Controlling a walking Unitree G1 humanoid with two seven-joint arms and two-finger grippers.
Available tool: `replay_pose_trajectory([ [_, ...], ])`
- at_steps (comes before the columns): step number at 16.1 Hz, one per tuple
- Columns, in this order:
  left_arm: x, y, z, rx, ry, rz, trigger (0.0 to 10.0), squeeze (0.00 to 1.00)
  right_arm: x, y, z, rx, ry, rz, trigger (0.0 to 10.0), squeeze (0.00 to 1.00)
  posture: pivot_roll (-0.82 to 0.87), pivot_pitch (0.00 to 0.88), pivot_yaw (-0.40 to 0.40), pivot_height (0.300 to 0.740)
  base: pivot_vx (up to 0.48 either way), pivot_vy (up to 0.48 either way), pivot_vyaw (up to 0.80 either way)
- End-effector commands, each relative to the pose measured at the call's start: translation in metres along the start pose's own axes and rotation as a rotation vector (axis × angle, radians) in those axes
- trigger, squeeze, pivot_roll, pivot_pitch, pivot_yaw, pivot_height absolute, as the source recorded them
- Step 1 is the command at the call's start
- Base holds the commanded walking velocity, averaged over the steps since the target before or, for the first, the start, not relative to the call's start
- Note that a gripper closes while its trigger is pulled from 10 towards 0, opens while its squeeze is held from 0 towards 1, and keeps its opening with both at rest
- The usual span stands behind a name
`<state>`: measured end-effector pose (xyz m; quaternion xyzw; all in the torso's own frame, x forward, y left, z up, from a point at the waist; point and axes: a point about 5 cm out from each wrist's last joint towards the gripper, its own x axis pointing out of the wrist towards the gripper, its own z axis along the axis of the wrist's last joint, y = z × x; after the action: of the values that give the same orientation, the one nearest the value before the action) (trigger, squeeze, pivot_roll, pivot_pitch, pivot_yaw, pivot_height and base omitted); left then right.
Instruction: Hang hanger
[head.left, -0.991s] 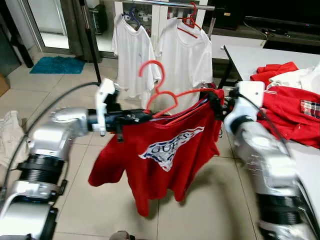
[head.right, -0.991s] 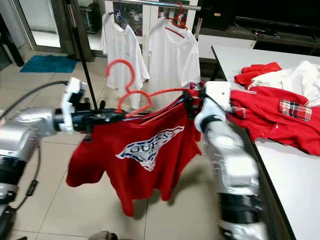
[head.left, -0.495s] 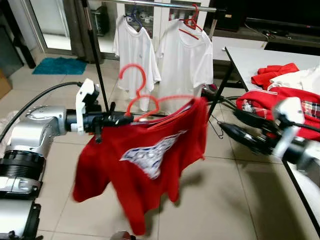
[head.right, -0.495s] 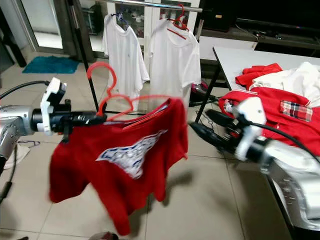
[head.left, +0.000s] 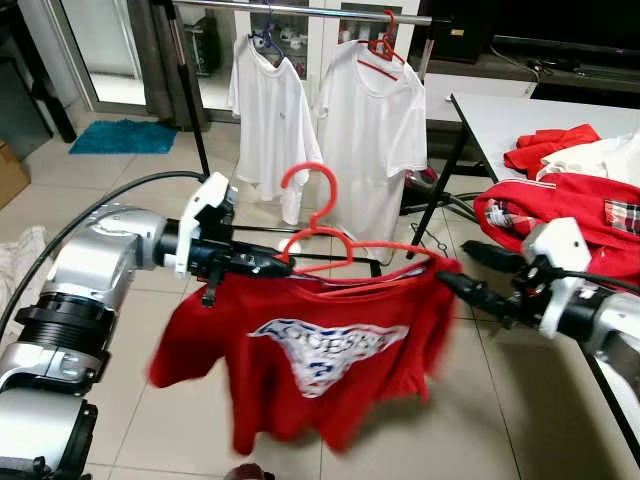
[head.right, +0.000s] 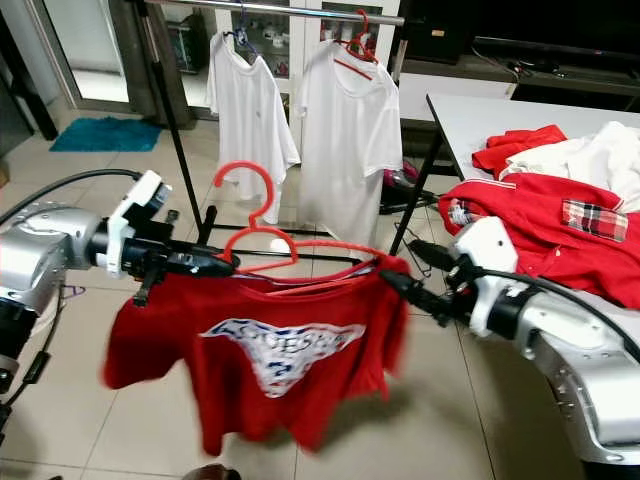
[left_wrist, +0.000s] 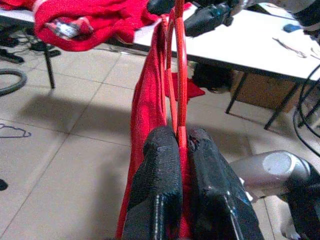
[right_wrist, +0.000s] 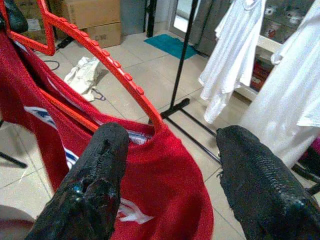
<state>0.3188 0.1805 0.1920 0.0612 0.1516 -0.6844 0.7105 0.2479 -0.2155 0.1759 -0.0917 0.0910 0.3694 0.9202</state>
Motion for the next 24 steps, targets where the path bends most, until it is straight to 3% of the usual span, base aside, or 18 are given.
replay_pose_trajectory([
  [1,0.001,-0.001,0.009,0.042,0.002,-0.038,0.0,0.0,-0.001,0.001,0.001,-0.022,-0.005,0.004,10.0,0.0,0.01,0.0,0.006,0.74,0.0,0.0,0.0],
  [8,-0.009,-0.003,0.012,0.056,0.012,-0.052,0.0,0.0,-0.022,0.001,0.0,-0.018,0.013,0.074,10.0,0.0,0.01,0.0,0.002,0.74,0.0,0.0,0.0],
  [13,-0.013,-0.003,0.012,0.052,0.009,-0.04,0.0,0.0,-0.029,0.005,-0.008,0.01,0.091,0.12,10.0,0.0,0.01,0.0,0.002,0.74,0.0,0.0,0.0],
  [17,-0.014,-0.001,0.013,0.055,0.005,-0.032,0.0,0.0,-0.022,-0.001,-0.016,0.086,0.138,0.024,10.0,0.0,0.01,0.0,0.002,0.74,0.0,0.0,0.0],
  [19,-0.013,0.001,0.013,0.054,-0.005,-0.014,0.0,0.0,-0.013,0.003,-0.024,0.171,0.159,-0.024,10.0,0.0,0.01,0.0,0.0,0.74,0.0,0.0,0.0],
  [22,-0.012,0.001,0.013,0.054,-0.007,-0.007,0.0,0.0,-0.008,0.011,-0.021,0.16,0.117,0.013,10.0,0.0,0.01,0.003,0.002,0.74,0.0,0.0,0.0],
  [24,-0.012,0.008,0.013,0.128,0.02,0.096,0.0,0.0,-0.007,0.008,-0.009,0.123,0.033,-0.008,10.0,0.0,0.01,0.003,0.005,0.74,0.0,0.0,0.0],
])
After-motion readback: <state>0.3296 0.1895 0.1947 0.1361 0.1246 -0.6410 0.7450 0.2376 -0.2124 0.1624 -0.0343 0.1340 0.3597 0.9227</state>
